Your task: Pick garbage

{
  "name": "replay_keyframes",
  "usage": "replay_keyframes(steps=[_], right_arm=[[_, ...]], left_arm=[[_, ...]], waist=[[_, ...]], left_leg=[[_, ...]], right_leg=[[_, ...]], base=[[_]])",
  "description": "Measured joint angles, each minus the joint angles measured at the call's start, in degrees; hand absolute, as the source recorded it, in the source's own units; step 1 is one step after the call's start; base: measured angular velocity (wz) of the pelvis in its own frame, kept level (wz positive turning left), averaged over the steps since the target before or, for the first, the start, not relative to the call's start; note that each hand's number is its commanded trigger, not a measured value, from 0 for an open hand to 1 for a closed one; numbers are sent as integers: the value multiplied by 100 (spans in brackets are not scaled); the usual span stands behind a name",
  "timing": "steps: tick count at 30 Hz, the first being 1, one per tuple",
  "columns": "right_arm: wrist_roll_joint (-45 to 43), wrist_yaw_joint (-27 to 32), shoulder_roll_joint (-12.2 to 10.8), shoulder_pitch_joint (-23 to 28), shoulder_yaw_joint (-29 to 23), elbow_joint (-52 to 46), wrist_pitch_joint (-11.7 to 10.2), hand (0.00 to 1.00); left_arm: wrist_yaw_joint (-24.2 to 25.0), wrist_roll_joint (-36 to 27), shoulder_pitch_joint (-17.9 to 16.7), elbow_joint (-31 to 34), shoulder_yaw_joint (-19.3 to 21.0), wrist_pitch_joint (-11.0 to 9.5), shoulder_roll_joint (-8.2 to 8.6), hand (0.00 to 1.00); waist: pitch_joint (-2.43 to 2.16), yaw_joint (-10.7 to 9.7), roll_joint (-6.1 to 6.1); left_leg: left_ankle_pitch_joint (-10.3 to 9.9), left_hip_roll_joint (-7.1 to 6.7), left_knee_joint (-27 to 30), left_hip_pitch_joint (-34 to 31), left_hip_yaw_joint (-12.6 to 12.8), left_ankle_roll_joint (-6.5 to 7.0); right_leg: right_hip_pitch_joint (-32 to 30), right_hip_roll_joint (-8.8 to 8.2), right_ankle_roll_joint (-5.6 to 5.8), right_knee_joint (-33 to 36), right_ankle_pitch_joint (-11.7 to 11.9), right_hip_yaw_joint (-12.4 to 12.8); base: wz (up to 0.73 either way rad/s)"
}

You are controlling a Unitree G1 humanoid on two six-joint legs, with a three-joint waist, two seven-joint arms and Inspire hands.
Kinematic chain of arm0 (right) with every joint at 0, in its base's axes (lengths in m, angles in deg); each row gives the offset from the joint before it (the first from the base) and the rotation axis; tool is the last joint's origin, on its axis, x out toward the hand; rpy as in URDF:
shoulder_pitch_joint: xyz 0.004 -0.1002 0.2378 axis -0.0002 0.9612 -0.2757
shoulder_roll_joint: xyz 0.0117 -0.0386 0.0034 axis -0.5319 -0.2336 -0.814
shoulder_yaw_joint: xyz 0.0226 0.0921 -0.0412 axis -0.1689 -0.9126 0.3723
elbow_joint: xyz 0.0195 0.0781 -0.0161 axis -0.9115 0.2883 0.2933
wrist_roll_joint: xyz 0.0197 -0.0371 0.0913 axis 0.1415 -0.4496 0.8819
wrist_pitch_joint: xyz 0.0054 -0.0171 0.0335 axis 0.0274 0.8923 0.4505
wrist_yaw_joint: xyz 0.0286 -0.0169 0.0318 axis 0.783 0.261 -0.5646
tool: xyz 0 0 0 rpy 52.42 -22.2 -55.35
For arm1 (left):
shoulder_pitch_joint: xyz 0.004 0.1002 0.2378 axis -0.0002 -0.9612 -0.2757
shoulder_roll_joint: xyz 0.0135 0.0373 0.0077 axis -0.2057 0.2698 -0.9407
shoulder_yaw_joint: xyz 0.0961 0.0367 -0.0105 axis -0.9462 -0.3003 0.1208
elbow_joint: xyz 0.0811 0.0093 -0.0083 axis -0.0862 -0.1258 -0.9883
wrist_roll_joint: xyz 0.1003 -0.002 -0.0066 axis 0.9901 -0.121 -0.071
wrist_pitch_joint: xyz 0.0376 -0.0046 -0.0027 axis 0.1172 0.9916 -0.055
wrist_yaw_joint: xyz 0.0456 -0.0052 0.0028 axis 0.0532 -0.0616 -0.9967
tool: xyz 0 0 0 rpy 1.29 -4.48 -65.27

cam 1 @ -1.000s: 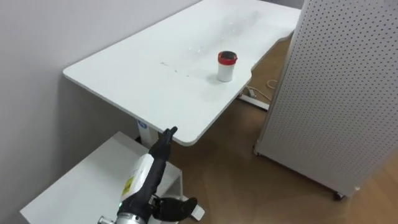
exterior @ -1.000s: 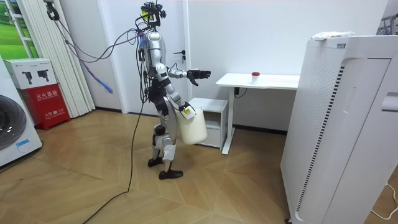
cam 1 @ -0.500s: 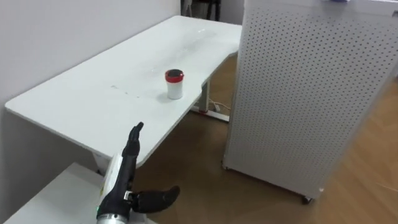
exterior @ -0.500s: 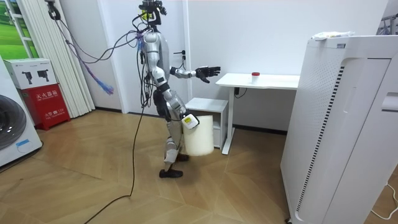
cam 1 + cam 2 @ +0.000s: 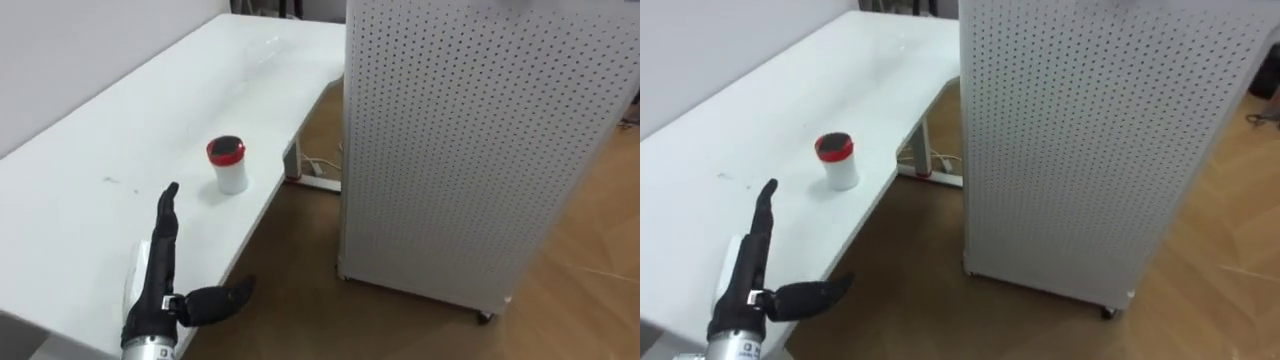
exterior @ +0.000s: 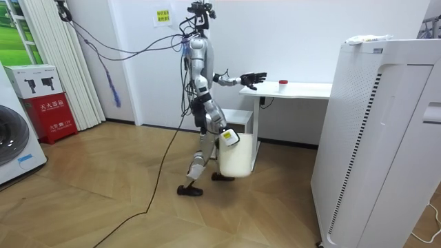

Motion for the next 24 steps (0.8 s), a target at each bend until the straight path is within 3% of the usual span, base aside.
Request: replay_keyframes(steps=[3,4,5,6,7,11,12,14,15,16,17,19,22,24], right_arm=[[0,57,-9,-31,9,-82,0,100],[1,89,-12,-54,8,-98,0,100],[10,129,10,-57,5,-127,0,100],[10,132,18,-56,4,-136,0,100],[-1,135,23,-44,-3,-167,-3,100],[18,115,56,-37,26,-232,-6,100],[8,99,56,-12,28,-208,-2,100],[1,101,59,60,32,-145,8,100],[-8,110,53,65,44,-144,12,100],[-21,117,47,61,90,-174,11,100],[-26,135,46,73,144,-189,13,100],[-28,164,59,67,205,-188,13,100],[-49,29,54,67,242,-190,12,100],[-57,-31,44,79,240,-190,12,100]], left_arm=[[-103,-22,120,6,-41,0,-4,0],[-124,-21,202,6,-43,1,-5,0],[-151,-15,267,6,-51,0,-12,0],[-184,-11,274,6,-50,0,-21,0],[-235,-4,273,6,-26,1,-29,0],[-369,-8,332,16,-19,0,-20,0],[-369,-3,320,16,-20,0,-19,0],[-467,3,313,10,-26,-3,-56,0],[-502,2,312,8,-31,-3,-75,0],[-574,-5,309,7,-50,-6,-116,0],[-593,-22,262,-3,-69,-5,-110,0],[-595,-17,235,-2,-106,-5,-108,0],[-588,1,176,-3,-107,-5,-104,0],[-557,2,113,2,-107,-4,-93,0]], waist=[[4,-6,-2],[7,-8,-4],[19,-7,7],[22,-3,13],[27,17,42],[59,247,153],[56,253,161],[60,239,156],[58,211,142],[55,207,97],[33,177,131],[8,164,183],[8,167,178],[6,132,176]], left_leg=[[-341,-84,310,84,148,153],[-461,-138,345,156,136,198],[-579,-172,330,260,136,245],[-640,-181,332,326,136,266],[-732,-183,310,442,122,295],[-787,-81,93,584,88,314],[-788,-49,51,628,80,309],[-780,13,-139,850,-56,234],[-789,24,-169,897,-75,209],[-836,56,-164,940,-76,137],[-873,119,-153,977,-183,65],[-931,282,-164,983,-226,-44],[-971,454,-219,1045,-240,-155],[-963,462,-318,1110,-240,-183]], right_leg=[[-150,-199,107,905,-28,-187],[-338,-321,242,1448,47,-338],[-514,-461,499,1958,208,-499],[-585,-532,579,2172,318,-568],[-692,-633,619,2467,481,-703],[-1527,-905,556,2546,169,-738],[-1619,-927,558,2425,167,-736],[-1720,-999,575,1369,272,-746],[-1714,-991,572,1000,394,-744],[-1704,-976,645,363,978,-733],[-1582,-871,665,193,1192,-797],[-1407,-675,567,-81,1273,-944],[-1259,-487,514,-296,1299,-993],[-1189,-449,509,-359,1298,-1026]], base=[[3],[14],[13],[0],[-25],[-19],[3],[16],[18],[19],[16],[10],[0],[0]])
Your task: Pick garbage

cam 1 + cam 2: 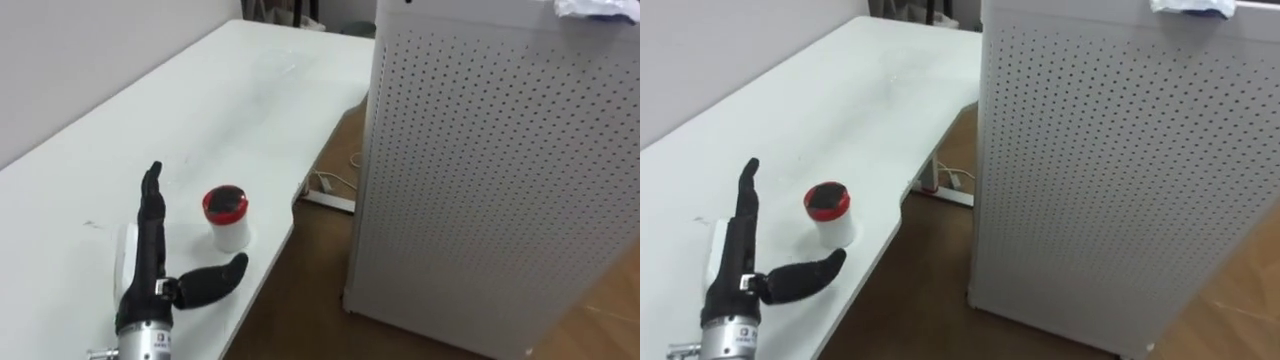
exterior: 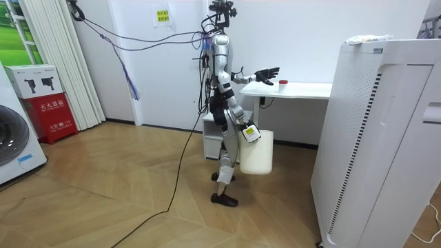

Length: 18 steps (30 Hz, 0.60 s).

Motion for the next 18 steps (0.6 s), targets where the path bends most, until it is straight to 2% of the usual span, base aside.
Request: replay_keyframes(steps=[3,5,8,14,18], right_arm=[[-94,-117,2,5,-4,0,0,100],[-232,-187,-2,2,-3,0,-2,100],[-362,-308,-15,-3,-4,3,-4,100],[-453,-360,-53,-6,-9,-26,-4,100],[-458,-355,-86,-3,-9,-57,-3,100]], left_arm=[[34,-24,-76,6,-2,1,7,0],[91,-271,-132,5,-24,0,6,0],[114,-518,-209,-36,-60,0,4,0],[230,-1377,-256,-334,-169,14,10,0],[220,-1679,-236,-389,-193,5,33,0]], waist=[[10,-14,-16],[15,-16,-38],[53,-38,-109],[43,-74,-143],[40,-172,-138]], left_leg=[[11,27,-153,155,-6,-22],[13,18,-211,248,-4,-23],[15,0,-324,330,-11,-21],[16,4,-398,376,-34,-23],[18,3,-401,405,-78,-24]], right_leg=[[139,29,-6,-158,-4,0],[217,28,-6,-216,-4,4],[346,33,-5,-360,-3,4],[383,62,4,-493,18,-1],[437,64,5,-547,17,-15]], base=[[0],[0],[0],[0],[1]])
